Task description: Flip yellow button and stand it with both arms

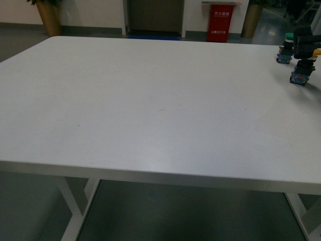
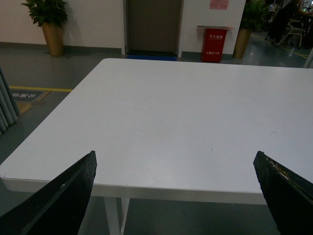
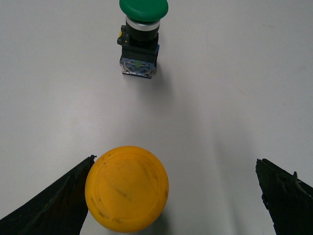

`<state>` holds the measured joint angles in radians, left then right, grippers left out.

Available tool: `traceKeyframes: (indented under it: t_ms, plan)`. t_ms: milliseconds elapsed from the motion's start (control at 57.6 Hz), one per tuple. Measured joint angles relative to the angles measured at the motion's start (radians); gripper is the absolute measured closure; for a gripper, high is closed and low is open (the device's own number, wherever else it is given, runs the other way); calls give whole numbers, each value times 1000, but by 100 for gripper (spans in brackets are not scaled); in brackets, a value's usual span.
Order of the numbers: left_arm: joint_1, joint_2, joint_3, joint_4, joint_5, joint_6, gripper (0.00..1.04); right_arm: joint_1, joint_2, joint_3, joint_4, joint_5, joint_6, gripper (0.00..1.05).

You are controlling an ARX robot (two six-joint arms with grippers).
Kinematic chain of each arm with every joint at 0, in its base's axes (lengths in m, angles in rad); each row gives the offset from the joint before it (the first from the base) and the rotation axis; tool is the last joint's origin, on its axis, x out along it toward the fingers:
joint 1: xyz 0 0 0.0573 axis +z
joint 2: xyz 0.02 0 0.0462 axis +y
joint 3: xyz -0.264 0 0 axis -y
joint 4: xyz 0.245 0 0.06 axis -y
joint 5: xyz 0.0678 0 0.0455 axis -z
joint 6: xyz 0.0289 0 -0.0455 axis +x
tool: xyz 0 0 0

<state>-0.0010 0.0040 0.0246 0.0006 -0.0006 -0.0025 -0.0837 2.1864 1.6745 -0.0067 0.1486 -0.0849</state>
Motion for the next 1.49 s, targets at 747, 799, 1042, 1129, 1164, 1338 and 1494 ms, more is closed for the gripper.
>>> traceKeyframes:
  t_ms: [747, 799, 1042, 1129, 1164, 1338, 1494]
  plan:
    - [0, 0, 0, 0, 0, 0, 6, -22, -509, -356, 80, -337, 94, 7]
    - [0, 0, 0, 0, 0, 0, 6, -26, -581, -409, 83, -377, 114, 7]
    - [0, 0, 0, 0, 0, 0, 6, -20, -1118, -833, 226, -299, 164, 24]
    - [0, 0, 0, 0, 0, 0, 6, -20, -1324, -1027, 231, -250, 120, 41]
    - [0, 0, 0, 0, 0, 0, 6, -18, -1369, -1078, 238, -244, 113, 47]
    - [0, 0, 0, 0, 0, 0, 6, 50, -1496, -1291, 309, -158, 93, 82]
    - [0, 0, 0, 0, 0, 0, 6, 80, -1563, -1392, 339, -153, 87, 101]
